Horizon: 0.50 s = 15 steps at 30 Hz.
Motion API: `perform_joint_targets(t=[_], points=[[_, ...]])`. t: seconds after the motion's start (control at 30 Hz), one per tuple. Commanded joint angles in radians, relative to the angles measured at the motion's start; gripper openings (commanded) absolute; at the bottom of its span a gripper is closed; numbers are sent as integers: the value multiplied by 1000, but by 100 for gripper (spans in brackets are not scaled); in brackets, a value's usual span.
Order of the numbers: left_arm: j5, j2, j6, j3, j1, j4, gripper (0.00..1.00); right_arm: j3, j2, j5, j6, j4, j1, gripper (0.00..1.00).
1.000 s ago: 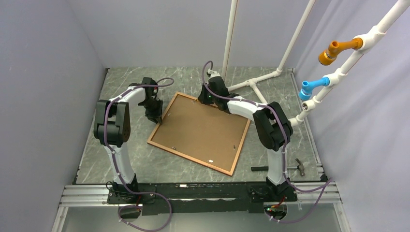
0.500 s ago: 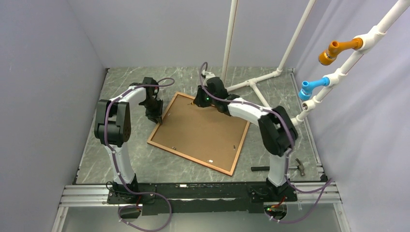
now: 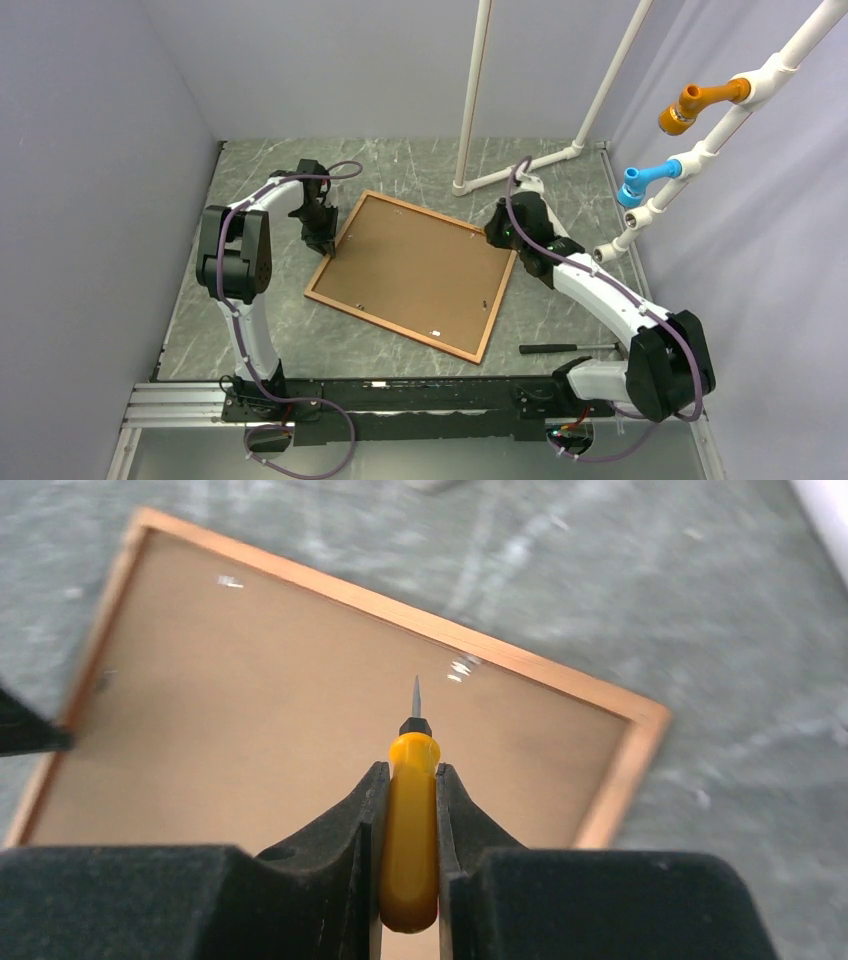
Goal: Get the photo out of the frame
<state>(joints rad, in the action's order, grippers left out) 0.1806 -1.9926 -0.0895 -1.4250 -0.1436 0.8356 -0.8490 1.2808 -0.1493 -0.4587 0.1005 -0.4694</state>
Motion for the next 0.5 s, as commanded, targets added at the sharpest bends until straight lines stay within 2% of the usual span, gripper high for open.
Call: perform_joint_targets(t=[0.0,0.2,0.47], points=[[-59,-25,-18,-3,0,-20,0,52,-51,-36,-39,32,73,0],[-56,-28,-16,-2,-2,-20,0,43,32,6,-17,16,131,0],[-57,-38,-18,-8,-2,-17,0,-94,149,31,75,38,88,0]])
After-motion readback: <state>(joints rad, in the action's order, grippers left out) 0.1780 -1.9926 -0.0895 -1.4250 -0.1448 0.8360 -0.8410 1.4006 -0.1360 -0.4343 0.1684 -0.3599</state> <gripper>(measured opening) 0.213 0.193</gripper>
